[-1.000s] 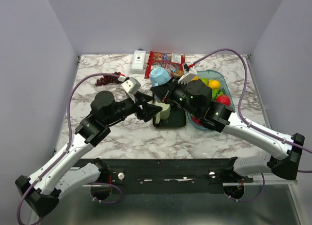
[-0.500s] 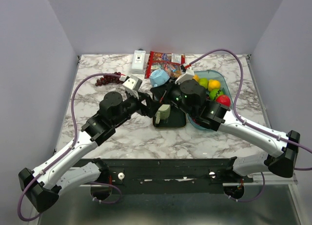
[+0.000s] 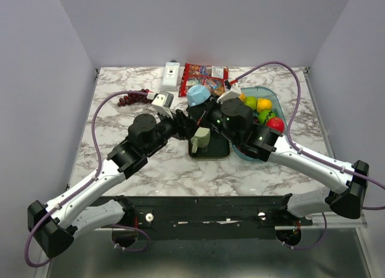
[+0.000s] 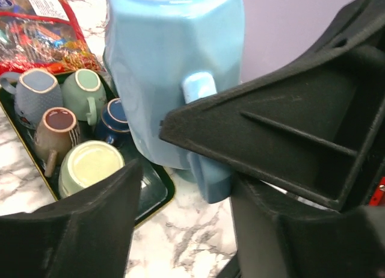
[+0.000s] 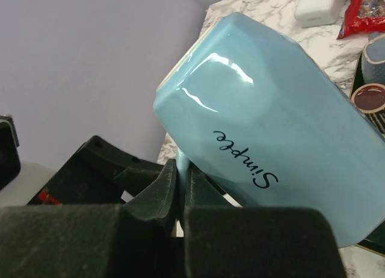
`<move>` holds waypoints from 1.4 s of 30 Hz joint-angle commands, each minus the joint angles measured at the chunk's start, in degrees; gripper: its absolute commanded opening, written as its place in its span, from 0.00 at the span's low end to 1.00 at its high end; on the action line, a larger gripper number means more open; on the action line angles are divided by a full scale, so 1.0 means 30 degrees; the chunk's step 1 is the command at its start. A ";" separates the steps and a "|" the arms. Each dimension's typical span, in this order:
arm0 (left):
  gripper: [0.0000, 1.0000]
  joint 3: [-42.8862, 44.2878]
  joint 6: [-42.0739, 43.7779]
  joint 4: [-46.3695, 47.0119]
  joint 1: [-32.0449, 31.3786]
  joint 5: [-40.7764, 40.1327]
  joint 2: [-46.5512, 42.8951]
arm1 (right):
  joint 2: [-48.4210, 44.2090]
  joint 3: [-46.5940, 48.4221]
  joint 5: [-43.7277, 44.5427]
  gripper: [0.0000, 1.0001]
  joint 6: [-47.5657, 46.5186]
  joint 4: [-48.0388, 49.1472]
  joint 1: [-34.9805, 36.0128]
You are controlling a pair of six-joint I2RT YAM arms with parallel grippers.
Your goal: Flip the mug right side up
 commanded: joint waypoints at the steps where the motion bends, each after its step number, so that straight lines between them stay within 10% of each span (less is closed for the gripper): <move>1: 0.60 0.0338 -0.0677 0.0198 -0.0130 -0.1306 0.0414 | -0.0206 0.0352 0.0607 0.00 -0.0072 0.1970 0.0114; 6: 0.39 0.0777 -0.0441 -0.0330 -0.0129 -0.1510 0.0414 | -0.0089 0.0207 0.0490 0.00 -0.0046 0.1970 0.0143; 9: 0.00 0.1216 -0.0557 -0.0854 -0.0129 -0.1771 0.0677 | -0.0059 0.0030 0.0138 0.00 0.0130 0.1970 0.0143; 16: 0.00 0.3207 -0.0763 -0.3810 0.0016 -0.2009 0.1497 | -0.0381 -0.0380 0.2125 0.04 0.0570 -0.0108 0.0114; 26: 0.00 0.3007 -0.4537 -0.4229 0.4231 0.3255 0.1820 | -0.2020 -0.2370 0.4472 0.79 0.1272 -0.0755 0.0114; 33: 0.00 0.1249 -1.1065 -0.0659 0.8246 0.6952 0.2113 | -0.3895 -0.4041 0.5499 0.82 0.1506 -0.1192 0.0085; 42: 0.00 -0.4666 -2.5068 1.2401 1.0271 0.5556 0.3986 | -0.5829 -0.4892 0.5880 0.82 0.2298 -0.2803 0.0114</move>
